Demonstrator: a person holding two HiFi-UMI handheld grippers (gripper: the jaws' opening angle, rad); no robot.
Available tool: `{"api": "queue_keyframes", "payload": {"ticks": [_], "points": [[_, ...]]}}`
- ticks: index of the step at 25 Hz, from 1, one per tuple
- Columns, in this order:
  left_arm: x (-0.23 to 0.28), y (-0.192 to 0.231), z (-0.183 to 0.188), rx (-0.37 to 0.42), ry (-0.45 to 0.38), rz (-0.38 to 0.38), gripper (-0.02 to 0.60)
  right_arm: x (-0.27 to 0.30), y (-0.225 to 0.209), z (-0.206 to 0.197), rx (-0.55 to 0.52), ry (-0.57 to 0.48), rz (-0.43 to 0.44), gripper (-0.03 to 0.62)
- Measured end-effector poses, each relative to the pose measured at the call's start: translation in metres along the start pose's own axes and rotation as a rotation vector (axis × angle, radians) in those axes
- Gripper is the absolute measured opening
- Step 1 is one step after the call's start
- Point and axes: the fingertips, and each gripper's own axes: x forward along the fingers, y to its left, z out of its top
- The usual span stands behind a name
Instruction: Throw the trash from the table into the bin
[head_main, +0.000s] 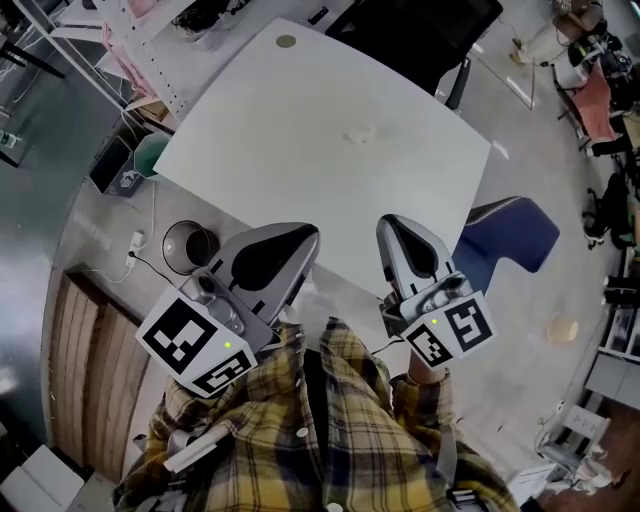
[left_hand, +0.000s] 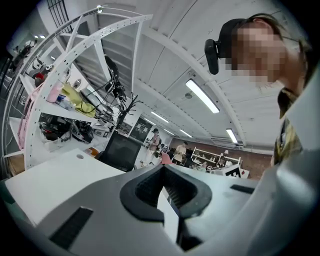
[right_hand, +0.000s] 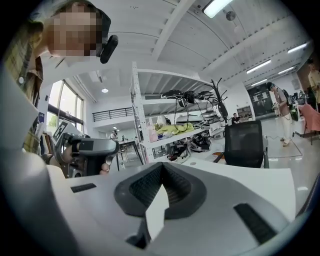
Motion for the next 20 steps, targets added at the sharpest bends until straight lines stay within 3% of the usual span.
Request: {"api": "queue_keyframes", "payload": {"ticks": [10,20], "points": [[0.075,0.039,0.026,0.015,-0.019,0.050,0.008,0.060,-0.075,0.029,-0.048,0.019,0.051,-0.002],[0.097,0.071,0.039,0.013,0.016,0.053,0.008,0.102,-0.123,0.023,-0.053,0.081,-0.016,0.000]]}}
